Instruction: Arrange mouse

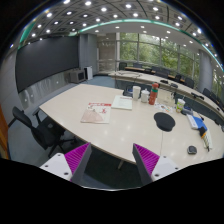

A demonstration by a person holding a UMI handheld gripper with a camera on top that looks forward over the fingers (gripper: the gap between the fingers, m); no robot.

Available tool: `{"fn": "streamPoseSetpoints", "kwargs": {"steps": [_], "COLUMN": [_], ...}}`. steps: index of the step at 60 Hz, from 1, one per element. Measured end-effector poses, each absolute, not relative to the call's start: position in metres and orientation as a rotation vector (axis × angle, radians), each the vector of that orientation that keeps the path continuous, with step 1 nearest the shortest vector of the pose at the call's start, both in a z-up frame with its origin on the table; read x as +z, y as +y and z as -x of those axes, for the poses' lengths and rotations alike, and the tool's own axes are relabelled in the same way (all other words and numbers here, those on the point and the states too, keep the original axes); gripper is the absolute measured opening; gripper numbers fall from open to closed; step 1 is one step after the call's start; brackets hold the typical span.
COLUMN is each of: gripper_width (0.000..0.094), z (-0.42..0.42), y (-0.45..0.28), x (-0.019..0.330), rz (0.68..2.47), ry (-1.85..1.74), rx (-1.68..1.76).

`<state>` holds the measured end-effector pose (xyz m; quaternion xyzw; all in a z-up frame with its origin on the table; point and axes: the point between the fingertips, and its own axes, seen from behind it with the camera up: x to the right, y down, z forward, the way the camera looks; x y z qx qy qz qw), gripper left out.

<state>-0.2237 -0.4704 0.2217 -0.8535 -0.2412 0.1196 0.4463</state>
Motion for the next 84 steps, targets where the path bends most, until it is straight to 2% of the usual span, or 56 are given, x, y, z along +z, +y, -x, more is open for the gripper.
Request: {"fn": "streamPoseSetpoints", "kwargs": {"steps": [7,10,29,48,69,84], "gripper_width": [0.0852,0.0855,0.0856,0.0857,0.0852,0.0848], "z": [0.188,0.150,-0.036,-0.171,-0.225,-0.228], "y": [-0.469,-0.461,-0.425,-0.294,-0.197,-0.146], "x": [0.205,0.184,0.113,0.059,-0.012,-0.006], "rz": [2.157,2.171,2.243,2.200,2.262,2.234], "ry": [-0.525,-0.499,-0.262,-0.100,-0.015,-0.008], "rx": [0.253,0.234,0.011,-0.047,0.047,0.083]}}
